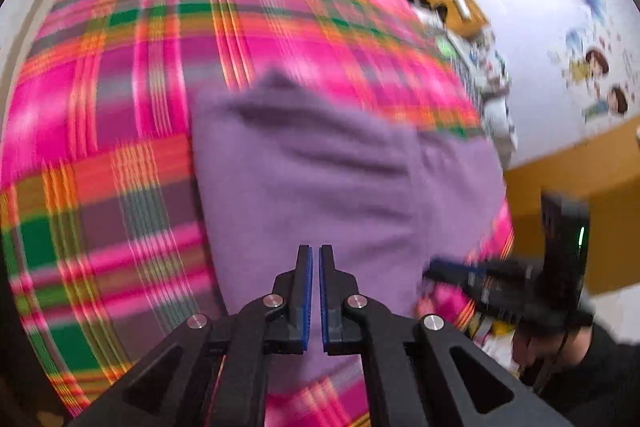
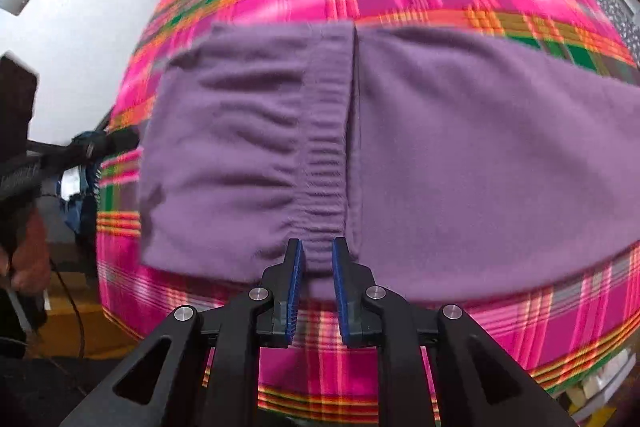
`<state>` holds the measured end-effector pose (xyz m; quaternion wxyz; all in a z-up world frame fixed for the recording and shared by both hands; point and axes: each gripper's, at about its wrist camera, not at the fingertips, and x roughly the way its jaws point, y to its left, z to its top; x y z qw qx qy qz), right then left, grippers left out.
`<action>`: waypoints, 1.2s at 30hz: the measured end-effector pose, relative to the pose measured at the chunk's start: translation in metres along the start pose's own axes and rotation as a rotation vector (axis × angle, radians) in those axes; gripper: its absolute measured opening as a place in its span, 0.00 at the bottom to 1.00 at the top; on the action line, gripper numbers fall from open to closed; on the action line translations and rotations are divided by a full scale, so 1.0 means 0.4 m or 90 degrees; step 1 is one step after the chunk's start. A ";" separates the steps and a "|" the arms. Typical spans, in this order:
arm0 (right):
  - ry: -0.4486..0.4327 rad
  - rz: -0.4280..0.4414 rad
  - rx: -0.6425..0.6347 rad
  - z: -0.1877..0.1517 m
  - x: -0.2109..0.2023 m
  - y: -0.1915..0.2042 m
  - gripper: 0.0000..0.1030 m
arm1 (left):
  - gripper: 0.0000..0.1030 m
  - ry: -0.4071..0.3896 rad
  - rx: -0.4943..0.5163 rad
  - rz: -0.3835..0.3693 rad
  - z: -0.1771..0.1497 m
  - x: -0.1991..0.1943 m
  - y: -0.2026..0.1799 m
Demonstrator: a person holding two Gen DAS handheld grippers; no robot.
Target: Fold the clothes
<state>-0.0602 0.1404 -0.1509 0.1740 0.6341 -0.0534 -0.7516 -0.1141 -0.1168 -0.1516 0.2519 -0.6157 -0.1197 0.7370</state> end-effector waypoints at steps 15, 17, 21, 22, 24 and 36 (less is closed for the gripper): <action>0.036 0.006 -0.048 -0.034 0.023 0.010 0.11 | 0.02 0.040 -0.026 0.071 -0.102 0.073 -0.043; 0.042 0.015 -0.059 -0.030 0.020 0.006 0.11 | 0.02 0.036 -0.039 0.093 -0.102 0.066 -0.058; 0.007 0.030 -0.085 -0.022 -0.035 0.001 0.15 | 0.02 -0.008 -0.040 0.139 -0.084 0.014 -0.119; -0.007 0.031 -0.091 -0.020 -0.052 -0.003 0.15 | 0.02 -0.021 -0.040 0.151 -0.078 0.000 -0.135; -0.025 0.035 -0.100 -0.014 -0.077 -0.011 0.17 | 0.02 -0.047 -0.040 0.173 -0.065 -0.028 -0.166; -0.027 0.063 -0.124 -0.010 -0.150 -0.093 0.20 | 0.02 -0.077 -0.054 0.275 -0.079 -0.062 -0.288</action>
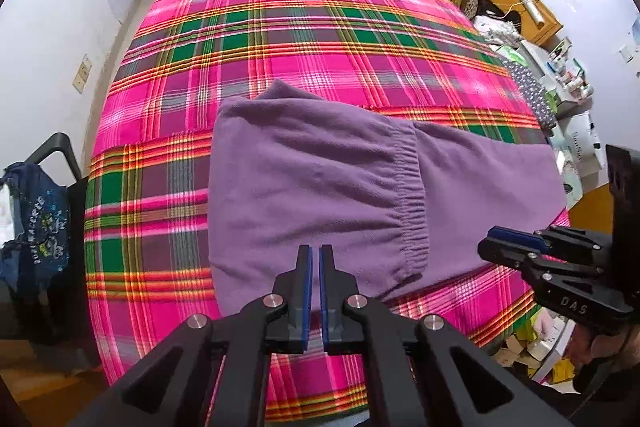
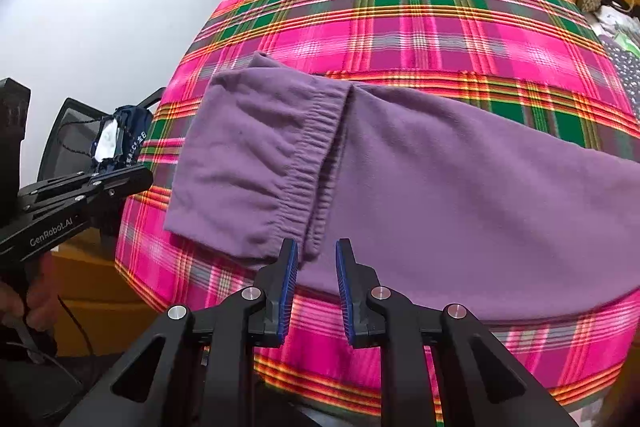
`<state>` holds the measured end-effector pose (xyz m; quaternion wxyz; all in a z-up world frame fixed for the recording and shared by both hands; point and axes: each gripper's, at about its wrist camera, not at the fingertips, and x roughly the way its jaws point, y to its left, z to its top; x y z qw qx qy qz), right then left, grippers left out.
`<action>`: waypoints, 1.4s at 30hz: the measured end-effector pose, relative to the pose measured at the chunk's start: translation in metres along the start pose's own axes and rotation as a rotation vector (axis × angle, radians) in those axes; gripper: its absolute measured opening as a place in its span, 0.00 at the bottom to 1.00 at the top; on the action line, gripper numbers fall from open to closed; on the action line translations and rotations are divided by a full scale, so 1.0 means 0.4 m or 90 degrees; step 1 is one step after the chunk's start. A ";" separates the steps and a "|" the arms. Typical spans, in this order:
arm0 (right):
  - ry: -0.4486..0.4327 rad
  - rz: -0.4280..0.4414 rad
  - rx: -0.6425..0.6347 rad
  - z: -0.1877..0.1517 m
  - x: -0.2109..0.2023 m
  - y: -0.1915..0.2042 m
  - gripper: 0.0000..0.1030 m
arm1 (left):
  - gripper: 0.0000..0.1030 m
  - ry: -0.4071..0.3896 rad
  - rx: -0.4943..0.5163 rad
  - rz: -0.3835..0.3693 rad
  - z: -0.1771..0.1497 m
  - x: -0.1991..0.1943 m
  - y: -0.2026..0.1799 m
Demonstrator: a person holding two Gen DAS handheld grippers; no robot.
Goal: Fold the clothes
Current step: 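Withdraw both open grippers from the folded sweatpants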
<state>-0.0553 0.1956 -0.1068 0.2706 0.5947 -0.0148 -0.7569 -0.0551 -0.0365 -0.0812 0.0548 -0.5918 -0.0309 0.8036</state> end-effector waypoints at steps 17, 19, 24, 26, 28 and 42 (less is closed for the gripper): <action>0.009 0.033 -0.058 -0.040 -0.035 -0.038 0.20 | 0.02 0.011 -0.005 0.071 -0.052 -0.015 -0.106; 0.005 0.039 -0.061 -0.045 -0.043 -0.040 0.20 | 0.02 0.010 -0.002 0.079 -0.056 -0.020 -0.117; -0.004 0.047 -0.060 -0.060 -0.060 -0.051 0.20 | 0.02 0.008 0.008 0.091 -0.068 -0.030 -0.137; -0.006 0.049 -0.057 -0.068 -0.064 -0.055 0.20 | 0.02 0.008 0.012 0.096 -0.073 -0.034 -0.145; -0.006 0.050 -0.052 -0.075 -0.066 -0.059 0.20 | 0.02 0.012 0.013 0.095 -0.079 -0.032 -0.146; 0.007 -0.010 0.043 -0.083 -0.062 -0.105 0.20 | 0.03 0.048 0.056 0.053 -0.028 0.043 -0.131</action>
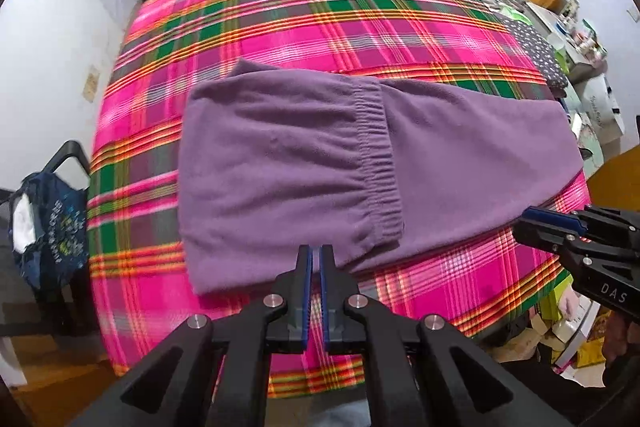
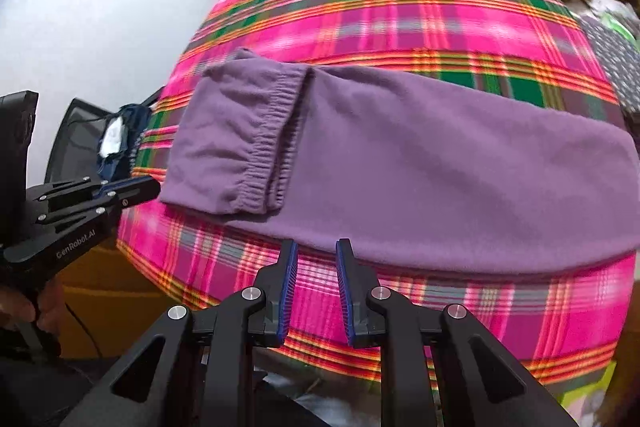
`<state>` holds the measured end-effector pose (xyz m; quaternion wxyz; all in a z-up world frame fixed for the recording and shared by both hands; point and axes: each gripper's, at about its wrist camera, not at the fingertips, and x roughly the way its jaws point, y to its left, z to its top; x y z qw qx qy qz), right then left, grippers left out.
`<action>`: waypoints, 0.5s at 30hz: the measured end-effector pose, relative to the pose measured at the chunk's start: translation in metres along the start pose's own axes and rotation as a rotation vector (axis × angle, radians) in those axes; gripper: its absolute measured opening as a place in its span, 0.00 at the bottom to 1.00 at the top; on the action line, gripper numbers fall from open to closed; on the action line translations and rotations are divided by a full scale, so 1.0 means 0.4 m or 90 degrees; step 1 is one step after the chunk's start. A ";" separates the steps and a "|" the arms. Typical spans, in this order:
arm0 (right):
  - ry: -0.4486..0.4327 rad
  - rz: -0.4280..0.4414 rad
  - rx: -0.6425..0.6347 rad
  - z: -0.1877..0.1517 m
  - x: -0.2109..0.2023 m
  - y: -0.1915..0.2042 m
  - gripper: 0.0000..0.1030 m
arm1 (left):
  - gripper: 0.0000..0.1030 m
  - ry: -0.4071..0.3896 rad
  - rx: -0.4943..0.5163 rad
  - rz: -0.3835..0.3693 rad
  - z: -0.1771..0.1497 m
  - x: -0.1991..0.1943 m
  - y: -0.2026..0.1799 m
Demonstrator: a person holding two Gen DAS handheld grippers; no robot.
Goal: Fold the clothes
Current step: 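Withdraw both open grippers from the folded sweatpants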
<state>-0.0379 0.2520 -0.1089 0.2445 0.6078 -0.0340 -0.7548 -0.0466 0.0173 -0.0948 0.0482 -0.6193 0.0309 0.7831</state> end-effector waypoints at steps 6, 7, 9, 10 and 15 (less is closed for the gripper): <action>-0.003 -0.036 0.097 -0.014 -0.012 -0.073 0.22 | 0.03 0.030 0.045 -0.037 0.039 0.075 0.005; -0.006 -0.042 0.116 -0.019 -0.018 -0.088 0.23 | 0.03 0.033 0.054 -0.044 0.046 0.088 0.006; -0.018 -0.051 0.148 -0.031 -0.037 -0.116 0.30 | 0.03 0.037 0.071 -0.051 0.056 0.108 0.001; -0.026 -0.055 0.167 -0.039 -0.048 -0.132 0.33 | 0.03 0.040 0.080 -0.053 0.063 0.119 -0.005; -0.057 -0.075 0.244 -0.075 -0.103 -0.214 0.38 | 0.03 0.057 0.101 -0.061 0.091 0.160 -0.032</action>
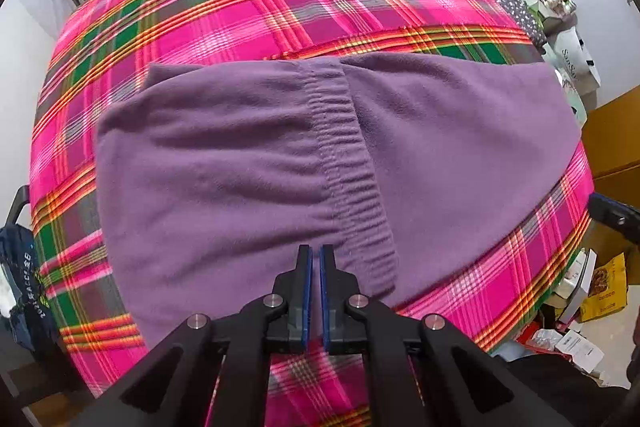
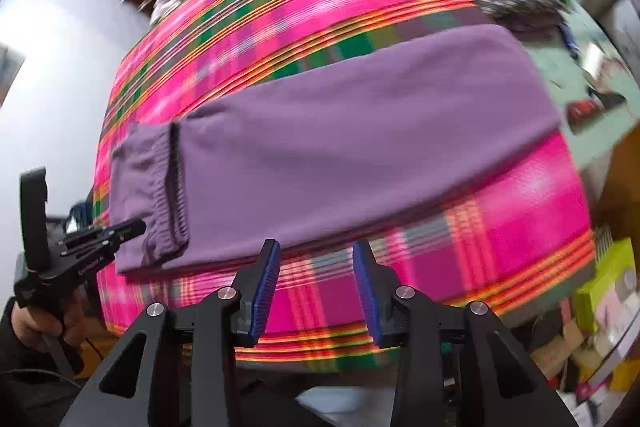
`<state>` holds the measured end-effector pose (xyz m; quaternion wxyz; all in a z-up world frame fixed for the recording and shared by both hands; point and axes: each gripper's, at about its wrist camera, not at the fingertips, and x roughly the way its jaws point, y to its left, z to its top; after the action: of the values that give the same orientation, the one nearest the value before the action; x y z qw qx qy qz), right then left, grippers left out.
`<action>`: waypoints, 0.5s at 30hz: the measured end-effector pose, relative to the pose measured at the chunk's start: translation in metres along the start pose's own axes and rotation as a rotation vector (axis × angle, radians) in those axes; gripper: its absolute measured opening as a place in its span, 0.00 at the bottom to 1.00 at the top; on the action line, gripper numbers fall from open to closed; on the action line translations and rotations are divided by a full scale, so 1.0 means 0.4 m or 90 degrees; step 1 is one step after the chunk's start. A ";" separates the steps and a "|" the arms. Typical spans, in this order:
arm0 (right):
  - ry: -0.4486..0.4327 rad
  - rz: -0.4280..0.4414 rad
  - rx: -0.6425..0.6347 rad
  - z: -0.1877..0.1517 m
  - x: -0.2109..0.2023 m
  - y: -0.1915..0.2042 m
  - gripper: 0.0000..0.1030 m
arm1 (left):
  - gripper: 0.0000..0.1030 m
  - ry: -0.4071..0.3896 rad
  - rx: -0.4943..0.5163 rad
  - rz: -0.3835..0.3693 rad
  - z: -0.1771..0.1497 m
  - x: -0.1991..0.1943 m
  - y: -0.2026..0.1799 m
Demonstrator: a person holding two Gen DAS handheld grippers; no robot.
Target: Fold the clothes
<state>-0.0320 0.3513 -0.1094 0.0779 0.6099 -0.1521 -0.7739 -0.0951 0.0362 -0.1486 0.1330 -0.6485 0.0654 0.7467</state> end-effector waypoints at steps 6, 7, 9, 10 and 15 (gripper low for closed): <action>-0.034 0.022 0.081 0.038 -0.042 -0.137 0.39 | 0.03 0.000 -0.002 0.001 0.037 0.010 -0.049; -0.035 0.028 0.094 0.046 -0.045 -0.162 0.39 | 0.03 -0.001 -0.007 0.001 0.043 0.009 -0.058; -0.032 0.038 0.113 0.064 -0.050 -0.217 0.40 | 0.03 -0.003 -0.023 0.006 0.057 0.009 -0.082; -0.029 0.043 0.121 0.074 -0.052 -0.246 0.40 | 0.03 -0.004 -0.031 0.007 0.065 0.009 -0.094; -0.015 0.068 0.160 0.121 -0.061 -0.393 0.47 | 0.03 -0.008 -0.055 0.009 0.103 0.005 -0.186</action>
<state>-0.0627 0.5136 -0.1287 0.0401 0.5965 -0.2812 -0.7507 -0.1136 0.1186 -0.1389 0.0999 -0.6486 0.0370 0.7536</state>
